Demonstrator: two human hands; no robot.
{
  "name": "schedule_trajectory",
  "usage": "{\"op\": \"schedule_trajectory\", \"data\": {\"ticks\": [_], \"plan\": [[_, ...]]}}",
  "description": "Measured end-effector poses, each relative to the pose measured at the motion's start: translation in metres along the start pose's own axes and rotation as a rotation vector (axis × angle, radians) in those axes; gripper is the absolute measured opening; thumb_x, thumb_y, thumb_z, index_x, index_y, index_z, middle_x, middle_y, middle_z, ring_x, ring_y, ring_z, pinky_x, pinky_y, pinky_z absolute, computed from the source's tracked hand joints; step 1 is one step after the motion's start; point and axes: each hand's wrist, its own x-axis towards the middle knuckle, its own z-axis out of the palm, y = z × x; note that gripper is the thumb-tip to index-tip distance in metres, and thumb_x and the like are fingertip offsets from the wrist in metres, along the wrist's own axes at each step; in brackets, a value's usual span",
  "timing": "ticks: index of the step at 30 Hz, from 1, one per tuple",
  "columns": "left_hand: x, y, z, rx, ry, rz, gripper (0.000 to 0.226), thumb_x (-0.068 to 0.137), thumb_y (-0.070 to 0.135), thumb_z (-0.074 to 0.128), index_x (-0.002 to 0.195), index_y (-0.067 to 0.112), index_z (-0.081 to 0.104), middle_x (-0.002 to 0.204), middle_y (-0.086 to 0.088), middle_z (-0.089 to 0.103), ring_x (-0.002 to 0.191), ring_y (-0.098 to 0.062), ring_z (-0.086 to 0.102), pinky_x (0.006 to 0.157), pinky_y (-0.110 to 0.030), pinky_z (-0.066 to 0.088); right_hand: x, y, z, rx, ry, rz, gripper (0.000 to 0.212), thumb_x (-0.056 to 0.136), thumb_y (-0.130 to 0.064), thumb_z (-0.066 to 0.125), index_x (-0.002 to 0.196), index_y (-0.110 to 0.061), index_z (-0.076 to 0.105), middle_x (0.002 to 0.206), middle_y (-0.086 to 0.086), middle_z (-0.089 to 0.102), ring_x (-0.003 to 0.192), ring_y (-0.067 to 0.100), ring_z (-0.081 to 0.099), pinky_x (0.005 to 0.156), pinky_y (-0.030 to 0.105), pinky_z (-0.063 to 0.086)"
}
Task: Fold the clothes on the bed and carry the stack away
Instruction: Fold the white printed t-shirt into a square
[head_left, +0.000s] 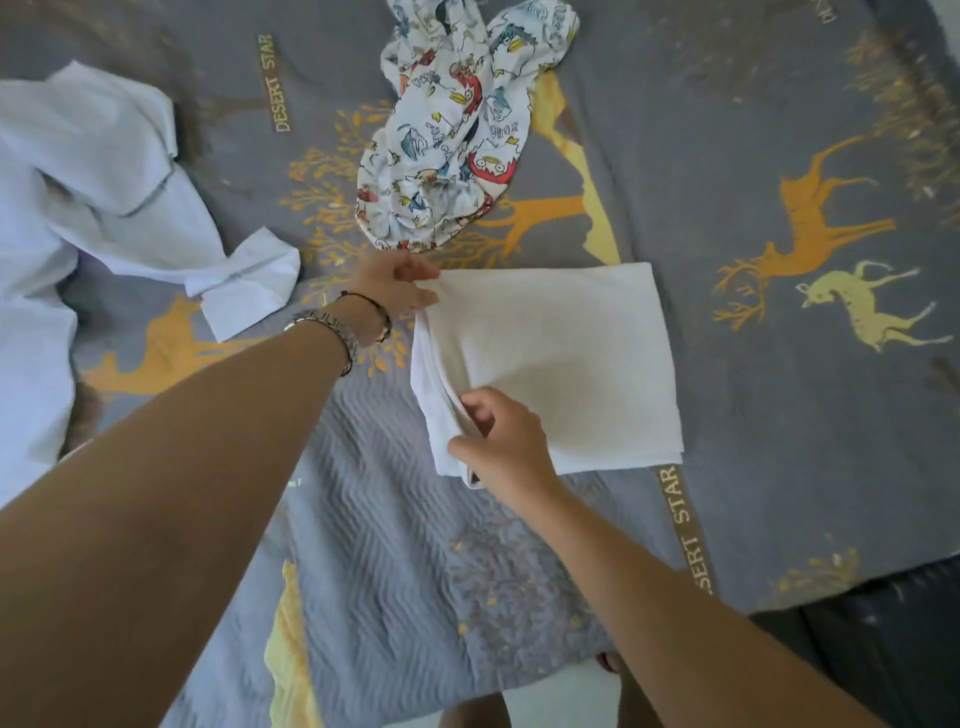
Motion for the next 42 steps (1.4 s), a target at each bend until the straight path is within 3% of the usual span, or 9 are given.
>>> {"op": "schedule_trajectory", "data": {"ticks": [8,13,16,19,21,28,30,33,42], "plan": [[0.018,-0.024,0.01,-0.06,0.124,0.034,0.024,0.078,-0.005,0.067,0.074,0.019,0.063,0.078,0.003,0.061,0.065,-0.01,0.055,0.063,-0.023,0.051,0.011,0.009,0.027,-0.095,-0.004,-0.057,0.031,0.074,-0.016,0.064,0.104,-0.012,0.062,0.096,0.01,0.063,0.089,0.027,0.06,0.079,0.039,0.05],[0.006,-0.022,0.014,-0.026,0.232,0.101,0.028,0.078,-0.002,0.064,0.101,0.014,0.063,0.096,0.0,0.061,0.08,-0.009,0.057,0.082,-0.03,0.051,0.013,0.006,-0.001,0.035,-0.191,-0.027,0.03,0.076,-0.023,0.071,0.105,-0.022,0.064,0.083,-0.01,0.066,0.077,0.002,0.063,0.064,0.011,0.047],[-0.012,-0.022,0.01,-0.193,0.158,0.074,0.021,0.08,-0.004,0.064,0.089,0.015,0.06,0.094,-0.004,0.06,0.084,-0.02,0.058,0.075,-0.034,0.054,0.021,0.007,-0.049,0.092,0.038,-0.128,0.02,0.078,-0.014,0.071,0.096,-0.022,0.066,0.079,-0.016,0.062,0.067,-0.007,0.057,0.064,0.006,0.043],[-0.035,-0.03,0.012,-0.388,-0.016,-0.056,0.026,0.081,-0.004,0.063,0.084,0.022,0.064,0.087,0.0,0.062,0.078,-0.016,0.061,0.059,-0.022,0.055,0.032,0.012,-0.103,-0.018,0.322,-0.2,0.027,0.077,-0.012,0.073,0.101,-0.022,0.063,0.098,-0.018,0.047,0.094,0.01,0.055,0.082,0.022,0.045],[-0.046,-0.039,0.02,-0.409,-0.12,-0.116,0.028,0.081,-0.005,0.064,0.094,0.02,0.065,0.102,-0.004,0.063,0.09,-0.017,0.062,0.074,-0.026,0.055,0.044,0.021,-0.133,-0.056,0.377,-0.117,0.038,0.073,-0.011,0.076,0.107,-0.021,0.063,0.107,-0.008,0.042,0.109,0.022,0.05,0.099,0.034,0.04],[-0.061,-0.068,0.037,-0.433,-0.189,-0.167,0.037,0.074,0.001,0.072,0.097,0.03,0.073,0.115,0.004,0.066,0.092,-0.012,0.068,0.077,-0.028,0.058,0.07,0.052,-0.171,0.111,0.063,0.022,0.05,0.073,0.003,0.073,0.113,-0.024,0.059,0.115,0.013,0.063,0.084,0.008,0.061,0.068,0.013,0.053],[-0.063,-0.07,0.036,-0.453,-0.223,-0.164,0.04,0.076,-0.001,0.069,0.101,0.031,0.071,0.117,0.005,0.064,0.097,-0.013,0.067,0.077,-0.028,0.058,0.073,0.056,-0.176,0.072,0.0,-0.012,0.053,0.073,0.003,0.073,0.114,-0.027,0.058,0.12,0.011,0.058,0.097,0.013,0.06,0.081,0.02,0.054],[-0.066,-0.065,0.039,-0.357,-0.196,-0.121,0.044,0.079,-0.002,0.067,0.106,0.032,0.068,0.121,0.007,0.059,0.103,-0.012,0.061,0.078,-0.024,0.057,0.076,0.06,-0.179,-0.042,0.004,-0.111,0.059,0.07,0.009,0.071,0.119,-0.022,0.057,0.123,0.007,0.043,0.115,0.023,0.051,0.101,0.034,0.043],[-0.074,-0.006,0.071,0.095,0.094,0.019,0.056,0.082,0.002,0.064,0.127,0.033,0.054,0.125,0.003,0.048,0.109,-0.017,0.049,0.092,-0.028,0.044,0.087,0.059,-0.221,-0.166,0.084,-0.323,0.06,0.066,0.012,0.064,0.12,-0.013,0.058,0.112,-0.002,0.041,0.103,0.009,0.047,0.091,0.014,0.037]]}}
